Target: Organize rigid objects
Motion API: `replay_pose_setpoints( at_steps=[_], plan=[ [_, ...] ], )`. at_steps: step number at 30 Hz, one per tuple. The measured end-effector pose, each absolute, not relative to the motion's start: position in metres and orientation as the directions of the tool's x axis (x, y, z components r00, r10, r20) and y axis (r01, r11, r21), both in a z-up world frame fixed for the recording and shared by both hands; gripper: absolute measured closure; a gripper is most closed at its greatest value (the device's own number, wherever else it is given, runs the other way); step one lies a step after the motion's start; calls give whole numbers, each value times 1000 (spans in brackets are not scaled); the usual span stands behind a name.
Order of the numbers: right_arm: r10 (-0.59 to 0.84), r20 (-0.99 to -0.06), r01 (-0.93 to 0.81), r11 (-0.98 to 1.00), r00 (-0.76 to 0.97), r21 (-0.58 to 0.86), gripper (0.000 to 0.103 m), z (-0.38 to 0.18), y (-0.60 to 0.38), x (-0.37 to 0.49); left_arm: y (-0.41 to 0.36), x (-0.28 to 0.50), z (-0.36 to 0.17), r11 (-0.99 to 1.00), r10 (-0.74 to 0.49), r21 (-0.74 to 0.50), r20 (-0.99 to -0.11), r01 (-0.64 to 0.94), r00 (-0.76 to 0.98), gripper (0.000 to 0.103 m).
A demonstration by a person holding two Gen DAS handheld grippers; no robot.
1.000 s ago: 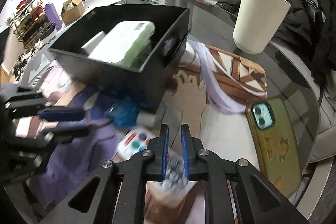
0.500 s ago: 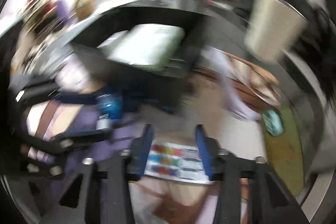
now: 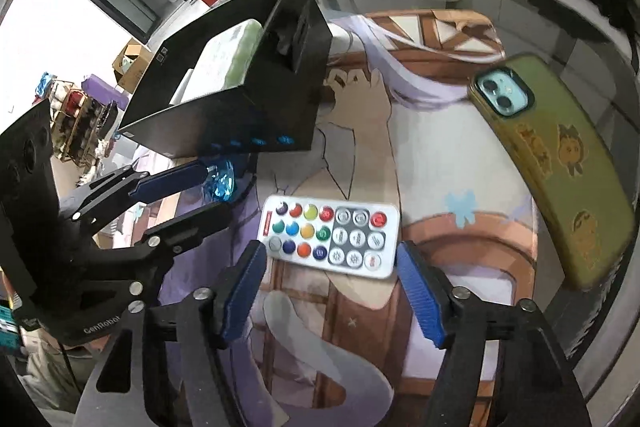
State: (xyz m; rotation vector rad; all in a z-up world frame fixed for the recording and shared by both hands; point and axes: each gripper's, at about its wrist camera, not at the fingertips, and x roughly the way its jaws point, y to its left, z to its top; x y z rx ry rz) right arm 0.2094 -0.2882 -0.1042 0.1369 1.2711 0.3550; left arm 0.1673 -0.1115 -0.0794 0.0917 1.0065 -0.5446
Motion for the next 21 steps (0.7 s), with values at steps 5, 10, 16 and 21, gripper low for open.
replay_pose_setpoints(
  at_steps=[5, 10, 16, 21],
  plan=[
    [262, -917, -223, 954, 300, 200, 32, -101, -271, 208, -102, 171, -84, 881, -368, -171, -833, 441, 413, 58],
    [110, -912, -233, 972, 394, 16, 32, -99, -261, 220, -98, 170, -95, 885, -351, -175, -859, 431, 373, 58],
    [106, -918, -245, 970, 383, 10, 32, -95, -268, 212, -98, 165, -93, 878, -369, -192, -855, 439, 364, 86],
    [116, -920, -257, 966, 375, 17, 35, -97, -269, 195, -103, 158, -92, 872, -354, -162, -860, 462, 367, 92]
  ],
)
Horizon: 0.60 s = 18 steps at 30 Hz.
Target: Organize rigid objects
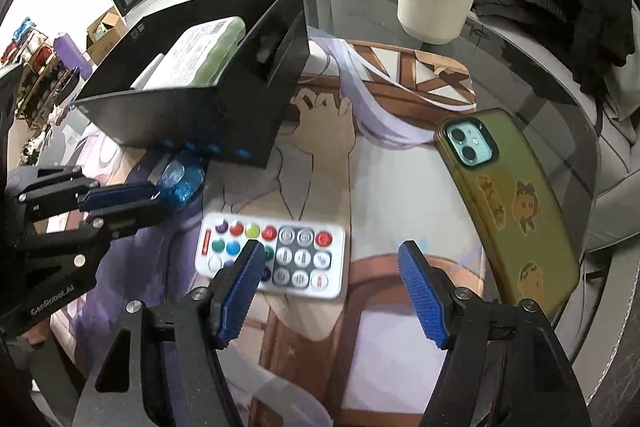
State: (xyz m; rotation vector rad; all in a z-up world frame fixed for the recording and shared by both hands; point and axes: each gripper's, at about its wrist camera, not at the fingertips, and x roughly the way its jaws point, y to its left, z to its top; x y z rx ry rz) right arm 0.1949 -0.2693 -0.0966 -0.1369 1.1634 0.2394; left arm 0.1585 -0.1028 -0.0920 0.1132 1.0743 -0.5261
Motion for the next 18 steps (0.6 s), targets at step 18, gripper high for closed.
replay_pose_setpoints(
  at_steps=[18],
  plan=[
    [84, -925, -288, 957, 372, -29, 37, -110, -262, 184, -76, 129, -89, 897, -313, -151, -880, 415, 357, 92]
  ],
)
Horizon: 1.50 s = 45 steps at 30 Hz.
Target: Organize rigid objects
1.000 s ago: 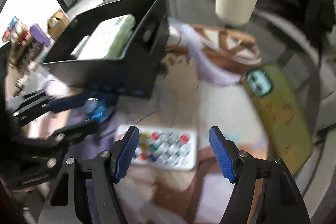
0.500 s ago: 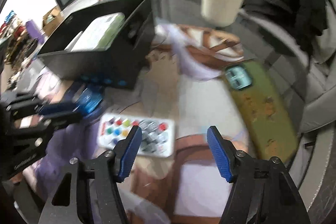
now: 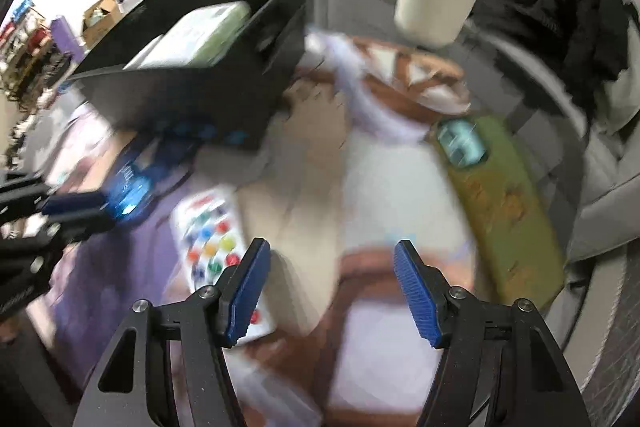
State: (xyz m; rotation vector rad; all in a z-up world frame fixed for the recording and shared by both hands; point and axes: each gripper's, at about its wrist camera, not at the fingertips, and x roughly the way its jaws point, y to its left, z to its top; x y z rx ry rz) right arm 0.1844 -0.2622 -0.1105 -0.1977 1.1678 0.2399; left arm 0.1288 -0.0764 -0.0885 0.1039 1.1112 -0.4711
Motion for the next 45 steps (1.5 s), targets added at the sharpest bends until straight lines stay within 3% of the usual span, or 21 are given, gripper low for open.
replay_pose_setpoints(
  at_steps=[5, 7, 8, 18, 20, 27, 28, 33, 35, 41, 45],
  plan=[
    [160, -915, -306, 951, 371, 43, 37, -102, -252, 155, -75, 117, -85, 897, -297, -113, -871, 428, 392, 87],
    [195, -908, -302, 950, 372, 81, 37, -99, -248, 153, -75, 118, -85, 896, -300, -115, -868, 428, 396, 60],
    [212, -908, -308, 946, 363, 98, 37, -101, -246, 153, -76, 121, -84, 897, -307, -121, -863, 426, 401, 56],
    [194, -907, -347, 936, 374, 57, 36, -111, -214, 160, -82, 137, -95, 907, -278, -103, -877, 409, 393, 59],
    [195, -906, -352, 934, 375, 55, 35, -112, -211, 163, -79, 137, -95, 909, -278, -106, -874, 402, 398, 75],
    [162, -904, -405, 914, 395, -13, 28, -118, -179, 160, -65, 136, -96, 918, -278, -118, -873, 380, 400, 74],
    [164, -901, -421, 907, 401, -22, 29, -118, -175, 158, -64, 135, -96, 918, -279, -120, -874, 379, 398, 74],
    [162, -900, -447, 893, 405, -41, 58, -115, -171, 154, -66, 131, -96, 915, -280, -119, -875, 385, 395, 74],
    [157, -900, -436, 899, 407, -40, 63, -113, -177, 154, -67, 131, -96, 915, -275, -112, -875, 388, 397, 74],
    [176, -897, -411, 912, 405, -7, 64, -113, -192, 157, -69, 135, -96, 917, -281, -125, -876, 378, 393, 71],
    [163, -900, -412, 911, 404, -20, 63, -113, -191, 157, -71, 134, -96, 914, -283, -122, -873, 386, 396, 62]
  ],
)
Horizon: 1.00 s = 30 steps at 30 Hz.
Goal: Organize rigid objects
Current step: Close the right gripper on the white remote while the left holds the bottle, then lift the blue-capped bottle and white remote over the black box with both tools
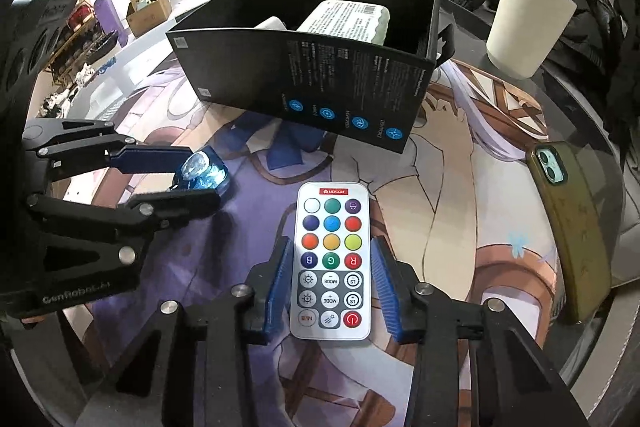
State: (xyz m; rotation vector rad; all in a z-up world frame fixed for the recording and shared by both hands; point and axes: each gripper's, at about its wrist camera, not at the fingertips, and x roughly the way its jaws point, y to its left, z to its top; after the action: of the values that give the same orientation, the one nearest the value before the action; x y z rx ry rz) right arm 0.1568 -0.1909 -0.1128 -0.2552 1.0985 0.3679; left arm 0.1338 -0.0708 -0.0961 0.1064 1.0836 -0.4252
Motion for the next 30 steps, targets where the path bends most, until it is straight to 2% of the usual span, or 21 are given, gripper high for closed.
replay_pose_setpoints(
  at_steps=[3, 6, 20, 25, 30],
  plan=[
    [160, -897, -415, 909, 411, -28, 63, -113, -190, 157, -72, 133, -96, 915, -276, -111, -874, 388, 400, 64],
    [166, -896, -411, 911, 411, -20, 64, -114, -189, 156, -73, 133, -96, 914, -268, -98, -875, 394, 404, 74],
    [198, -862, -362, 932, 467, 18, 65, -98, -204, 157, -67, 124, -74, 909, -304, -101, -825, 405, 477, 74],
    [212, -822, -352, 936, 529, 15, 65, -84, -204, 150, -64, 121, -62, 904, -331, -111, -792, 413, 513, 74],
    [230, -730, -349, 937, 644, -12, 65, -59, -206, 137, -57, 112, -39, 912, -329, -71, -713, 403, 619, 74]
  ],
)
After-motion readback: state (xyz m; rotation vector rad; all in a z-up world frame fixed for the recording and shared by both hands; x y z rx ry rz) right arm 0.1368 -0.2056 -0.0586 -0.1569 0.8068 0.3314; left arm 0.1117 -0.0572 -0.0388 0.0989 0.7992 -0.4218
